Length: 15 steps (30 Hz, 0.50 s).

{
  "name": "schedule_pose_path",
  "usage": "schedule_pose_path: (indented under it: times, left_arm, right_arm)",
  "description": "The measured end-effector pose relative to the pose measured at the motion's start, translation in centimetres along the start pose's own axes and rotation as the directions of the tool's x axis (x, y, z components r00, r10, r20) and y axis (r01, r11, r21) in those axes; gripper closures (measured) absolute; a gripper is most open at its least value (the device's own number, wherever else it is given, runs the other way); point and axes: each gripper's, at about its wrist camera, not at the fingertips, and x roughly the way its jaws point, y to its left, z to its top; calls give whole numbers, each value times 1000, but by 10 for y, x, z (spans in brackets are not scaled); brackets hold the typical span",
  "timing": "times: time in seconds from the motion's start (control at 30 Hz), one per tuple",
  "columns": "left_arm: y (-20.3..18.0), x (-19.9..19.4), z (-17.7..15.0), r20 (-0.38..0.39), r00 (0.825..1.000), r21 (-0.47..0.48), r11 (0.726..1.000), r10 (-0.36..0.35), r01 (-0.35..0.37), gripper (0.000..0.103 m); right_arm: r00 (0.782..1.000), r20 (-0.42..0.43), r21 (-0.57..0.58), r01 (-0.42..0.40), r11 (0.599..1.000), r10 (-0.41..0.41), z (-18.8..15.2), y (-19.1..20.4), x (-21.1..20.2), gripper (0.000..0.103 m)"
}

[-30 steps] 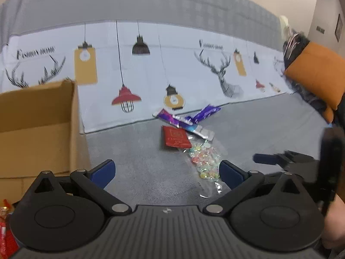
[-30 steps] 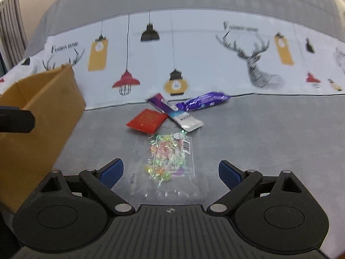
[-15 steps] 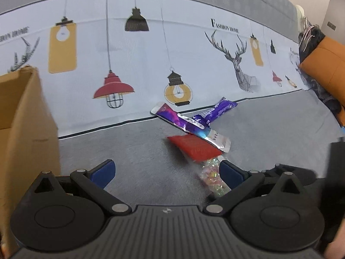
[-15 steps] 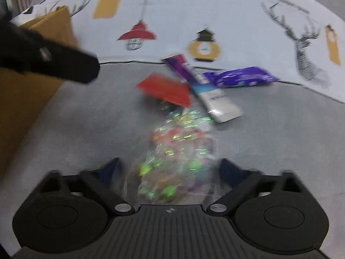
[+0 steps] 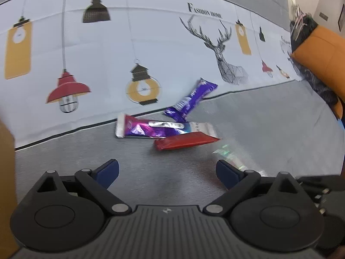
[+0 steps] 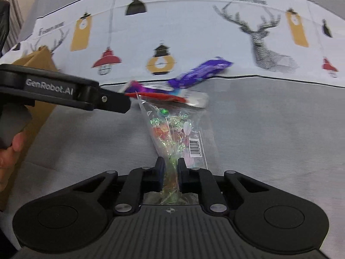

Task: Organize snacks
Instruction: 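Grasp the red envelope candy pack with the left tool while the right tool grasps the clear candy bag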

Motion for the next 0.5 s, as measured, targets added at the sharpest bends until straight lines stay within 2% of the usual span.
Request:
schedule_pose_path:
  times: [0.17, 0.27, 0.37, 0.4, 0.43, 0.5]
  left_arm:
    - [-15, 17, -1, -13, 1000, 29, 1000, -1, 1, 4]
    - [-27, 41, 4, -22, 1000, 74, 997, 2, 0, 4]
    - [-34, 73, 9, -93, 996, 92, 996, 4, 5, 2]
    - [-39, 75, 9, -65, 998, 119, 993, 16, -8, 2]
    - [-44, 79, 8, -72, 997, 158, 987, 28, -17, 3]
    - [-49, 76, 6, -58, 997, 213, 976, 48, -34, 22]
  right_arm:
    - [993, 44, 59, 105, 993, -107, -3, -41, -23, 90]
    - [992, 44, 67, 113, 991, -116, -4, -51, -21, 89]
    - [988, 47, 51, 147, 988, -150, 1, -51, -13, 87]
    - [986, 50, 46, 157, 987, -159, 4, -52, -10, 87]
    - [986, 53, 47, 156, 987, -158, 5, -51, -8, 87]
    - [984, 51, 44, 171, 984, -173, 8, -54, -2, 74]
